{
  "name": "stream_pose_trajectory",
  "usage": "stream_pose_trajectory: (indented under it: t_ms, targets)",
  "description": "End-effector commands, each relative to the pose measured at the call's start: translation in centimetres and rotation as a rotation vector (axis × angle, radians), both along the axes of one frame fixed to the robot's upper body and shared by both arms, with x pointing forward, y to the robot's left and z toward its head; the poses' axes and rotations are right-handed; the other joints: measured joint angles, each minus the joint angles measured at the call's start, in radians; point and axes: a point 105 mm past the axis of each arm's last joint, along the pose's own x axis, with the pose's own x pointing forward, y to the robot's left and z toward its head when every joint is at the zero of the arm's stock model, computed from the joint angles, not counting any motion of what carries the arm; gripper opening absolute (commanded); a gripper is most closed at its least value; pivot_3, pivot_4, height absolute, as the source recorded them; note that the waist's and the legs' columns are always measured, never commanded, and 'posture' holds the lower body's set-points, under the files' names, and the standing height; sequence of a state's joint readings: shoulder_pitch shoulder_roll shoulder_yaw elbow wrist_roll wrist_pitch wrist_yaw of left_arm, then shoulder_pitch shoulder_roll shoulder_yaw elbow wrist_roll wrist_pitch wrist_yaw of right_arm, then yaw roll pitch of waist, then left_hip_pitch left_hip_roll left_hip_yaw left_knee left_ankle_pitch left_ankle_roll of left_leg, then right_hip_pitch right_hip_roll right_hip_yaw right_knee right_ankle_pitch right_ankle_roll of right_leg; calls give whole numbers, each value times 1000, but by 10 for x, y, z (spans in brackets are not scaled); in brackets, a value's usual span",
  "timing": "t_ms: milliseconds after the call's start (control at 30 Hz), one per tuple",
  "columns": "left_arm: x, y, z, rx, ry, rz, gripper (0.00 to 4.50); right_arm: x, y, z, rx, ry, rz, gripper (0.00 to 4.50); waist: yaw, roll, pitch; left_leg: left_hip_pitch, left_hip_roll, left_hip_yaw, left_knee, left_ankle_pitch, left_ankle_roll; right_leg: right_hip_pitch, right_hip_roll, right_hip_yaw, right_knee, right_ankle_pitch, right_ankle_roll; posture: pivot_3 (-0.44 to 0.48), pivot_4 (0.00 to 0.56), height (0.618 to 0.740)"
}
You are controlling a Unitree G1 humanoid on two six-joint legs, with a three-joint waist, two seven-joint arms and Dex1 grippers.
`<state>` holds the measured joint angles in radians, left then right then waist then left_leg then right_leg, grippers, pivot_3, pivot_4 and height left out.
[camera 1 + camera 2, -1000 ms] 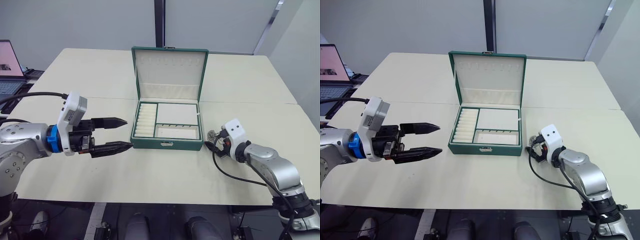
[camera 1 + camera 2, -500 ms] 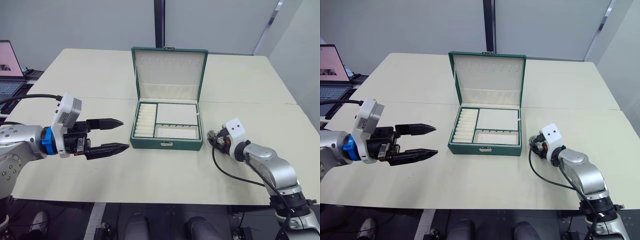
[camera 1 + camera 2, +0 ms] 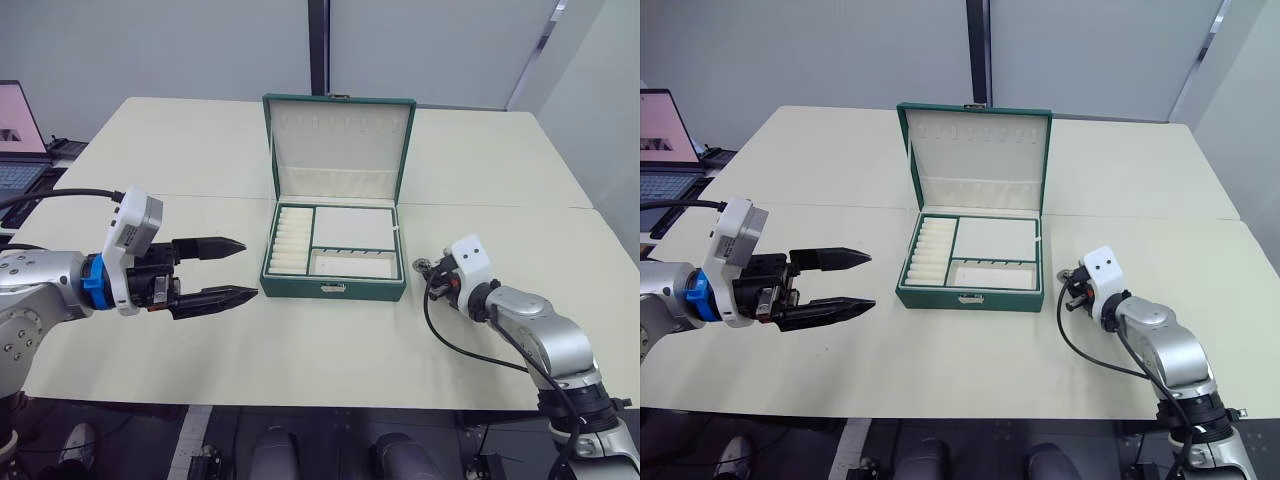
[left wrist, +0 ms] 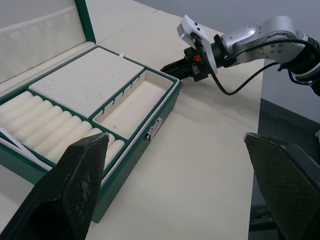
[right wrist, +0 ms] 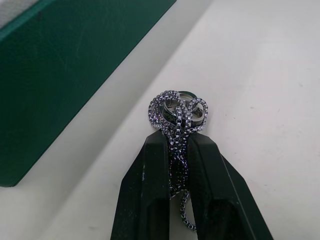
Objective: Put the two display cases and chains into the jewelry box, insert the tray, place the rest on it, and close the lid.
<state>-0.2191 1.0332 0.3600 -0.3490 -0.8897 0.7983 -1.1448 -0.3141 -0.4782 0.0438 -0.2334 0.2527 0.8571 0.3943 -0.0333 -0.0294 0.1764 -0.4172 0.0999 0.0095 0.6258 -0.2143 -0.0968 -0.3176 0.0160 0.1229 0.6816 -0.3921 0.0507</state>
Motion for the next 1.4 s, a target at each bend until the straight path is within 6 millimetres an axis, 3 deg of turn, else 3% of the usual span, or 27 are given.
stream_pose_trajectory:
  t_ms: [33,1100,1400]
  targets:
    - [-1,1,11,9,-57,4,4500,-6,2,-10,0,42,9,256,0,0,0,0,0,0,0,0,0,0,0,0,0,0,0,0,150,740]
    - [-4,-10,16,-4,-48,-30,4500,-6,-5,1,-21,-1,-16,252,1,0,0,0,0,0,0,0,0,0,0,0,0,0,0,0,150,740]
    - [-2,-7,17,1,-52,-31,4500,-5,-10,40,-40,-102,-27,252,1,1,0,-1,0,0,0,0,0,0,0,0,0,0,0,0,150,740]
